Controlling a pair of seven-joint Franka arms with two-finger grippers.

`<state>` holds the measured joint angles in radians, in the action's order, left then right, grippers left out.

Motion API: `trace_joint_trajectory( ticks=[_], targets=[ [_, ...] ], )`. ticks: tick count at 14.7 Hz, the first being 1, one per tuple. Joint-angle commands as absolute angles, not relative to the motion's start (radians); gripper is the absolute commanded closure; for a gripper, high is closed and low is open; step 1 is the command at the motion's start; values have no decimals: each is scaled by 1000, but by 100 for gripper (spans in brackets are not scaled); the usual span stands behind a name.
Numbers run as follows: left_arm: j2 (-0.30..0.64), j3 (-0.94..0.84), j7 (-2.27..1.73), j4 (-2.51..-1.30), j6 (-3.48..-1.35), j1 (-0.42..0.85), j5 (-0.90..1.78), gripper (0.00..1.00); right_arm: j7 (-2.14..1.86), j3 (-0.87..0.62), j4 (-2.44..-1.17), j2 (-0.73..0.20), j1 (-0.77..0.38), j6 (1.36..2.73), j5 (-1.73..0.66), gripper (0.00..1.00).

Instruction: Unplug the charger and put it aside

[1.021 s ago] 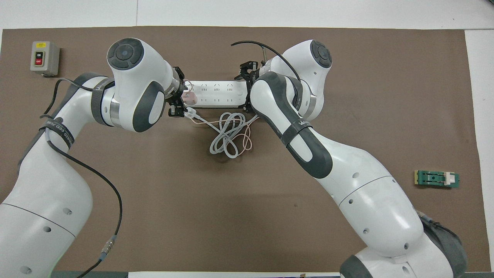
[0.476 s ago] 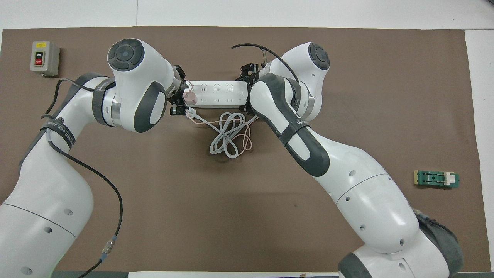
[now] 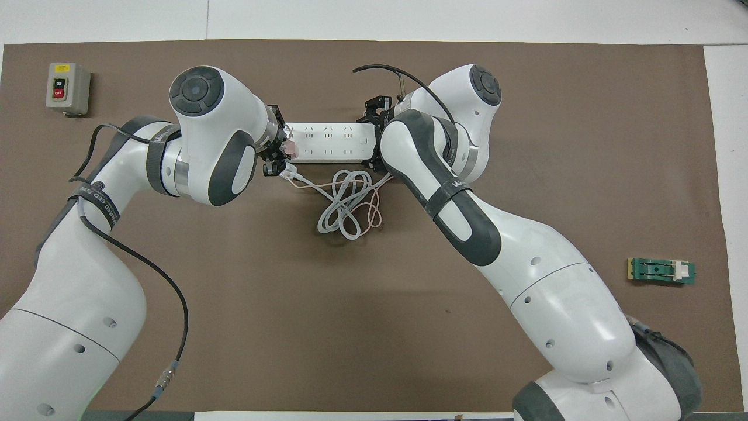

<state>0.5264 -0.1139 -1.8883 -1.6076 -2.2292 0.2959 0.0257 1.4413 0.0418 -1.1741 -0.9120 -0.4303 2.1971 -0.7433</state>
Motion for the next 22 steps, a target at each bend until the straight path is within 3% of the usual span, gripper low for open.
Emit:
trace_joint_trajectory(
  ticks=[1,6,15,22],
  targets=[
    [495,-98,-1904,-1644,-2258,302,14,100,1396,37,-1154,-937,-436,2240,-779,68],
    [499,-97,-1893,-1609,-2237,296,8,100,1396,37,-1154,-937,-439,2240,-781,68],
    [479,-95,-1800,-1503,-2004,262,-61,100,1394,37,-1155,-937,-439,2241,-781,68],
    [318,-97,-1303,-1522,-1758,16,2,100,1397,37,-1154,-937,-440,2241,-781,65]
  ],
)
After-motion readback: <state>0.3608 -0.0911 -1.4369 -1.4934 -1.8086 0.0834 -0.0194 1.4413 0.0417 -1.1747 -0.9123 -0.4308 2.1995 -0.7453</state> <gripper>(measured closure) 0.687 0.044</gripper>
